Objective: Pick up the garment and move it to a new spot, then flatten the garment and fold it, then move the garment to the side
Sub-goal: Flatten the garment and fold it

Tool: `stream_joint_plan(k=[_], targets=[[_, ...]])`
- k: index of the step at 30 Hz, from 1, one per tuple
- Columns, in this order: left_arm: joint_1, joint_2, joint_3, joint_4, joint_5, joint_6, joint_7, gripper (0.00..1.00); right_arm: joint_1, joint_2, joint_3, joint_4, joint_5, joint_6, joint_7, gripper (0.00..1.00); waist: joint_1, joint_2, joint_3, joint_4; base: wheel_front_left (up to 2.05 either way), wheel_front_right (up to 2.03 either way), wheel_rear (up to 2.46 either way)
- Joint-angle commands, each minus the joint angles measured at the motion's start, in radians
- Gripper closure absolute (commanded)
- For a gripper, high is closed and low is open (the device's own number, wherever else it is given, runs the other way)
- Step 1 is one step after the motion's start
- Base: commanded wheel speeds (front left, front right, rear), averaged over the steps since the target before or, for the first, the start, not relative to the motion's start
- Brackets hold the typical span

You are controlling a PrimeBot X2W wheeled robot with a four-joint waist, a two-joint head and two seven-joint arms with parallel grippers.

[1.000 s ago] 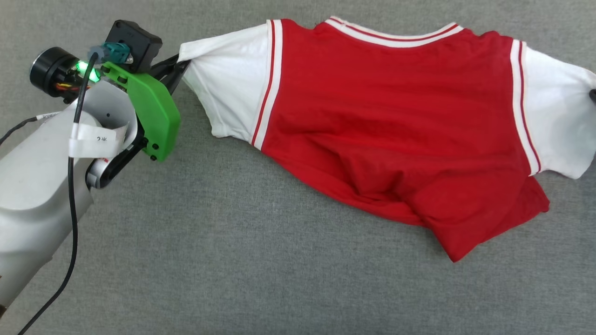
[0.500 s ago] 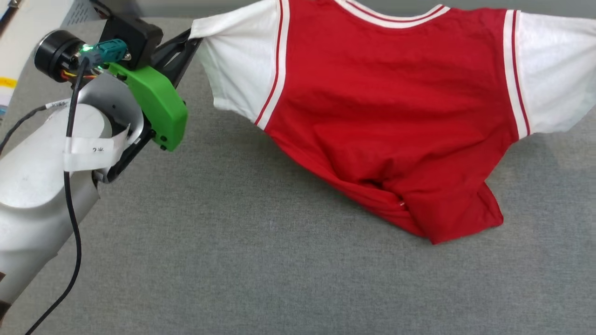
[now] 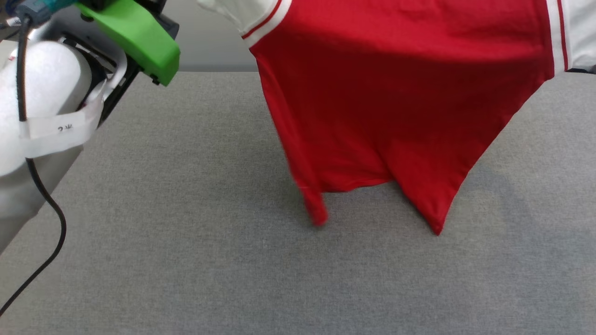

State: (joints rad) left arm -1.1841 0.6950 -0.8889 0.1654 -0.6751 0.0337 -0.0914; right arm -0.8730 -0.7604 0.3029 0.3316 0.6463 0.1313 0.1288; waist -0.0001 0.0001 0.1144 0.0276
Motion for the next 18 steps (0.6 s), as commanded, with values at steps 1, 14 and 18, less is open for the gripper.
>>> stream_joint_plan(k=[1,14,18], targets=[[-0.033,0.002,0.011,-0.002,0.007,0.011,-0.007,1.0,-0.023,0.009,-0.011,-0.012,-0.01,-0.001,0.001,1.0,0.0001,-0.0001,-0.018,-0.008,0.0,0.0,0.0],[-0.172,-0.067,0.037,0.083,0.029,-0.002,-0.048,1.0,-0.132,0.055,-0.072,-0.038,-0.058,-0.001,0.027,1.0,0.0001,-0.0001,0.049,-0.011,0.0,0.0,0.0],[-0.244,-0.093,0.041,0.143,0.045,-0.016,-0.054,1.0,-0.219,0.079,-0.065,0.0,-0.078,-0.001,0.04,1.0,0.0001,-0.0001,0.126,-0.02,0.0,0.0,0.0]])
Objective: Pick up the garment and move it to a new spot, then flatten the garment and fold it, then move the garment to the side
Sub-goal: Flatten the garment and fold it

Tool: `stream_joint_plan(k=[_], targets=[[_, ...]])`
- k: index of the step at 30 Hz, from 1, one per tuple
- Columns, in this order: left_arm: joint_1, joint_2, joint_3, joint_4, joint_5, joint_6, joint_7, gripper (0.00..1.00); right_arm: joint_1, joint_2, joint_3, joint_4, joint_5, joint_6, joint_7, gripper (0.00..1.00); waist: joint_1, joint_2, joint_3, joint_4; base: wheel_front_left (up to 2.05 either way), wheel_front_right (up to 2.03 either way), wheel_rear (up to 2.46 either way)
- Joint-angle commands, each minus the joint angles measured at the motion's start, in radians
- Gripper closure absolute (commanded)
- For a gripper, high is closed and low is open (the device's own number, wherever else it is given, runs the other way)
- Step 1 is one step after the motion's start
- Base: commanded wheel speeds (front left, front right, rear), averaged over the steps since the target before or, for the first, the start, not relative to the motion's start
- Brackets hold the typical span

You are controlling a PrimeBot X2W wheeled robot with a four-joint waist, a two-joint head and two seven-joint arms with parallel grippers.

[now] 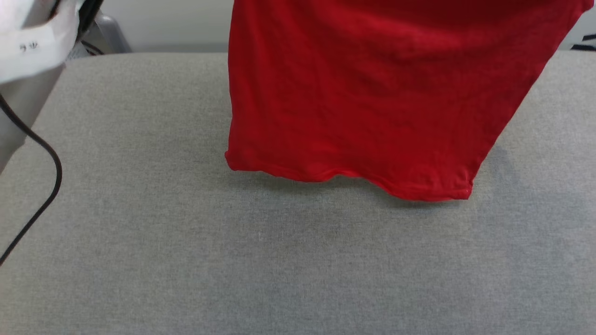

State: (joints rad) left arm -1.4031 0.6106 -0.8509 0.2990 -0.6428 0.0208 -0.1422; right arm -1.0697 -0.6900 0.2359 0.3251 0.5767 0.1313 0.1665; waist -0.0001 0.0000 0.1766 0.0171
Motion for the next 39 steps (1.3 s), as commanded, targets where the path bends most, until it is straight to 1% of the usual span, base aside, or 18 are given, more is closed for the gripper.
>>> stream_joint_plan(k=[1,6,11,16,20,22,26,31,35,39], targets=[[-0.04,-0.012,0.003,0.02,0.017,-0.006,-0.002,1.0,-0.041,0.012,0.005,0.015,-0.014,-0.001,0.005,1.0,0.0001,0.0,0.079,-0.012,0.0,0.0,0.0],[-0.179,-0.052,0.011,0.134,0.054,-0.026,-0.018,1.0,-0.219,0.044,0.021,0.107,-0.066,-0.001,0.009,1.0,0.0001,0.0,0.199,-0.025,0.0,0.0,0.0],[-0.305,-0.104,0.023,0.255,0.083,-0.035,-0.057,1.0,-0.39,0.077,0.034,0.215,-0.126,-0.001,-0.026,1.0,0.0001,0.0,0.284,-0.032,0.0,0.0,0.0],[-0.411,-0.145,0.052,0.361,0.094,-0.04,-0.096,1.0,-0.549,0.127,0.039,0.331,-0.158,-0.001,-0.082,1.0,0.0001,0.0,0.342,-0.039,0.0,0.0,0.0],[-0.473,-0.159,0.077,0.405,0.108,-0.04,-0.113,1.0,-0.658,0.144,0.054,0.396,-0.161,-0.001,-0.122,1.0,0.0001,0.0,0.378,-0.037,0.0,0.0,0.0],[-0.488,-0.162,0.083,0.418,0.116,-0.046,-0.116,1.0,-0.692,0.151,0.067,0.426,-0.159,-0.001,-0.139,1.0,0.0001,0.0,0.39,-0.037,0.0,0.0,0.0],[-0.465,-0.166,0.092,0.433,0.124,-0.057,-0.119,1.0,-0.713,0.166,0.103,0.487,-0.145,-0.001,-0.168,1.0,0.0001,0.0,0.405,-0.035,0.0,0.0,0.0],[-0.387,-0.168,0.128,0.405,0.133,-0.06,-0.119,1.0,-0.679,0.18,0.144,0.54,-0.1,-0.001,-0.21,1.0,0.0001,0.0,0.413,-0.033,0.0,0.0,0.0],[-0.284,-0.156,0.157,0.371,0.141,-0.066,-0.119,1.0,-0.605,0.194,0.194,0.554,-0.057,-0.001,-0.25,1.0,0.0001,0.0,0.396,-0.036,0.0,0.0,0.0],[-0.135,-0.139,0.186,0.315,0.149,-0.067,-0.119,1.0,-0.492,0.2,0.259,0.544,0.001,-0.001,-0.279,1.0,0.0001,0.0,0.358,-0.038,0.0,0.0,0.0]])
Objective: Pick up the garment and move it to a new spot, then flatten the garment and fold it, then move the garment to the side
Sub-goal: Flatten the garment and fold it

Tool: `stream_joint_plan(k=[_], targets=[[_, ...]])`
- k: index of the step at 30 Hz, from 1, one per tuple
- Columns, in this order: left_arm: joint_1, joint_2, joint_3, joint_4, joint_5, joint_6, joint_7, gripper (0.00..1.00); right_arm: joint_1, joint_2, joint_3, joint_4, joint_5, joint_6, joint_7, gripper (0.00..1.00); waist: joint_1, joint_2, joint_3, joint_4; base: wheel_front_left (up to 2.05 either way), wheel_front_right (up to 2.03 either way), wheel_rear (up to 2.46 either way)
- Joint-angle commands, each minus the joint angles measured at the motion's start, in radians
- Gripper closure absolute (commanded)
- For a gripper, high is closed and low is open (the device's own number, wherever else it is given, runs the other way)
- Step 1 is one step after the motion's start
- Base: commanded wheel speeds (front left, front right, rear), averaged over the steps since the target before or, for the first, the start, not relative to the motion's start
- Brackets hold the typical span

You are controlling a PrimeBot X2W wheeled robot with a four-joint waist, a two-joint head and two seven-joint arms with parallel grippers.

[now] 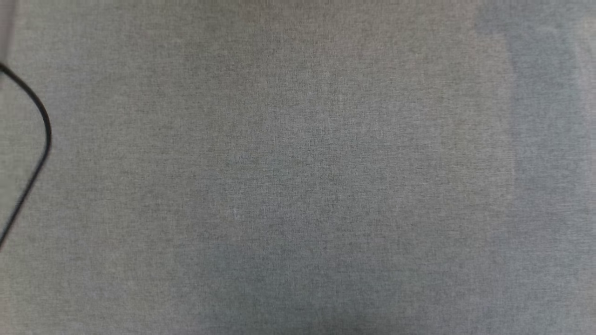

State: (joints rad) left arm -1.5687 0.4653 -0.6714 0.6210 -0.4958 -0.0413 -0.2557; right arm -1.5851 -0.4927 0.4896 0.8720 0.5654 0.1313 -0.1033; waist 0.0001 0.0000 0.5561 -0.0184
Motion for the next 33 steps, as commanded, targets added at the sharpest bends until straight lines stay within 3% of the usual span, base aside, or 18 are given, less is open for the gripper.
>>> stream_joint_plan(k=[1,9,18,33], targets=[[0.068,0.01,0.017,-0.021,-0.001,-0.003,-0.006,1.0,0.05,0.004,0.019,-0.008,0.027,-0.001,-0.013,1.0,-0.0001,0.0,-0.032,-0.003,0.0,0.0,0.0],[0.441,0.034,0.075,-0.15,-0.009,0.005,-0.006,1.0,0.318,-0.021,0.129,-0.079,0.15,-0.001,-0.055,1.0,-0.0001,0.0,-0.135,0.0,0.0,0.0,0.0],[0.841,0.015,0.118,-0.249,-0.036,0.033,-0.006,1.0,0.651,-0.073,0.22,-0.157,0.244,-0.001,-0.061,1.0,-0.0001,0.0,-0.283,0.011,0.0,0.0,0.0],[1.319,-0.021,0.159,-0.198,-0.064,0.046,-0.006,1.0,1.125,-0.106,0.222,-0.219,0.342,-0.001,-0.079,1.0,-0.0001,0.0,-0.499,0.01,0.0,0.0,0.0]])
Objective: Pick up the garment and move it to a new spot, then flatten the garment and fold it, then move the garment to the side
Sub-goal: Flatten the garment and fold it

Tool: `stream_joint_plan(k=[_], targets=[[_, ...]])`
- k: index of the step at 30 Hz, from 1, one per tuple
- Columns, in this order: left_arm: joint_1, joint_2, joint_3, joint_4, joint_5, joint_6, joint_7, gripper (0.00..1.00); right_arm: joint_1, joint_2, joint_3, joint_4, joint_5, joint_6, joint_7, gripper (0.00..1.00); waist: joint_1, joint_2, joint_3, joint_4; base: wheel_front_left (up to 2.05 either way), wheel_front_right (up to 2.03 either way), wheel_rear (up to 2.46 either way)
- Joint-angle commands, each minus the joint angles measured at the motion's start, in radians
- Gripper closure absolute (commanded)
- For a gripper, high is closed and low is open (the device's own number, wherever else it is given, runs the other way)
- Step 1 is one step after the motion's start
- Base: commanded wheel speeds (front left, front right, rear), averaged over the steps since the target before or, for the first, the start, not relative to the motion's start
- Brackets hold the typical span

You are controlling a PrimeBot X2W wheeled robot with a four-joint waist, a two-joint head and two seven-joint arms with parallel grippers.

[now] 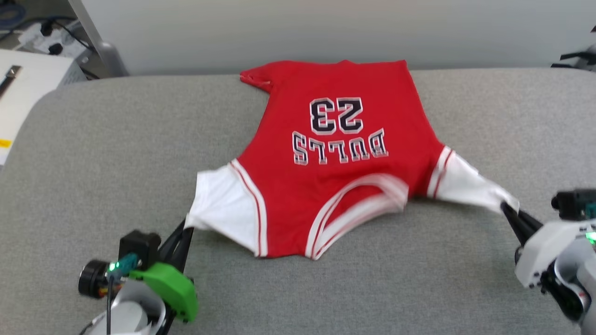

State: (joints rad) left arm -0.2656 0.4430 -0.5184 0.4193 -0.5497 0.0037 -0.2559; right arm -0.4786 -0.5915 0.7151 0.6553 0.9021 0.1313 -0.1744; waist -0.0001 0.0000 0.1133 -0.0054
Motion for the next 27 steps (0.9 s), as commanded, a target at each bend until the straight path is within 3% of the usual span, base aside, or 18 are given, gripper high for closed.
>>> stream_joint_plan(k=[1,16,27], targets=[[0.043,0.003,0.017,0.004,-0.012,0.005,-0.006,1.0,0.05,-0.01,-0.017,-0.007,0.012,-0.001,-0.014,1.0,0.0001,0.0,-0.067,-0.003,0.0,0.0,0.0],[0.36,-0.014,0.122,-0.018,-0.019,0.038,-0.006,1.0,0.461,-0.023,-0.196,-0.058,0.003,-0.001,-0.014,1.0,0.0001,0.0,-0.155,0.008,0.0,0.0,0.0],[0.411,-0.036,0.143,-0.02,0.005,0.018,-0.006,1.0,0.608,0.027,-0.361,-0.119,-0.083,-0.001,0.046,1.0,0.0001,0.0,-0.151,0.012,0.0,0.0,0.0]])
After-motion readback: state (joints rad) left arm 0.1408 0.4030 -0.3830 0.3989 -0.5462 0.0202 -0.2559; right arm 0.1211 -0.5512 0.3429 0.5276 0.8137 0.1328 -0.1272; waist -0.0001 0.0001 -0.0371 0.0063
